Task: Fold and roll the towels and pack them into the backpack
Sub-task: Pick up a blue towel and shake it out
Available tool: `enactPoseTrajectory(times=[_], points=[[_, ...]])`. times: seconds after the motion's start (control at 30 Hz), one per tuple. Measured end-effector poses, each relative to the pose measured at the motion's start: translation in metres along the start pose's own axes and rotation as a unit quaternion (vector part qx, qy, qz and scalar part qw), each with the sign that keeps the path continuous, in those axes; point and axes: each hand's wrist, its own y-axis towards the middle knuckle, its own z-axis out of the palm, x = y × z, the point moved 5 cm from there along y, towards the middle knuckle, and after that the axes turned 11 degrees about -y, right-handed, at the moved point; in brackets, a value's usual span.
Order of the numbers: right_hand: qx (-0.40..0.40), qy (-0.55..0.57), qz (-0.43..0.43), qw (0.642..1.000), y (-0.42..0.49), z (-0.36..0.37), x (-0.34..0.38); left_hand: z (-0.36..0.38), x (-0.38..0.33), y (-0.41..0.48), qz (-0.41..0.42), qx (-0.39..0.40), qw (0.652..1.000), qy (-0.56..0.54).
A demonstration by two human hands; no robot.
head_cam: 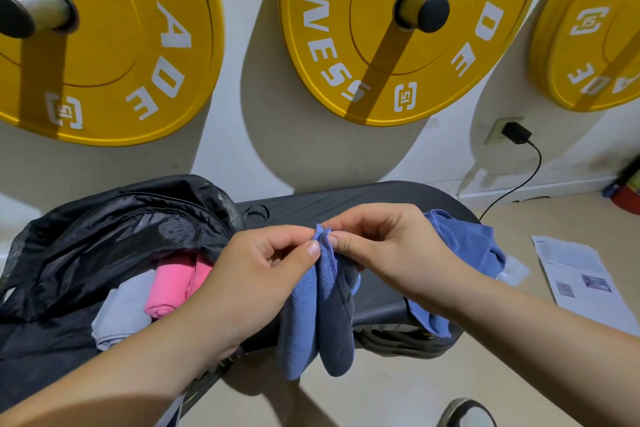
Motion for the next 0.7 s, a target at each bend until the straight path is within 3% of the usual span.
enactPoseTrajectory(times=[0.33, 0.5, 0.7], points=[[0.023, 0.020, 0.026, 0.999, 0.0005, 0.0029, -0.0021, -0.0005, -0.0015, -0.0019, 0.018, -0.041, 0.999, 0.001], [0.014, 0.025, 0.029, 0.999, -0.0002, 0.0032, -0.0033, 0.0017, -0.0019, -0.0015, 0.033, -0.022, 0.999, 0.017], [-0.005, -0.049, 0.008, 0.999, -0.0001, 0.0032, -0.0030, -0.0018, -0.0040, -0.0004, 0.055, -0.017, 0.998, 0.030]])
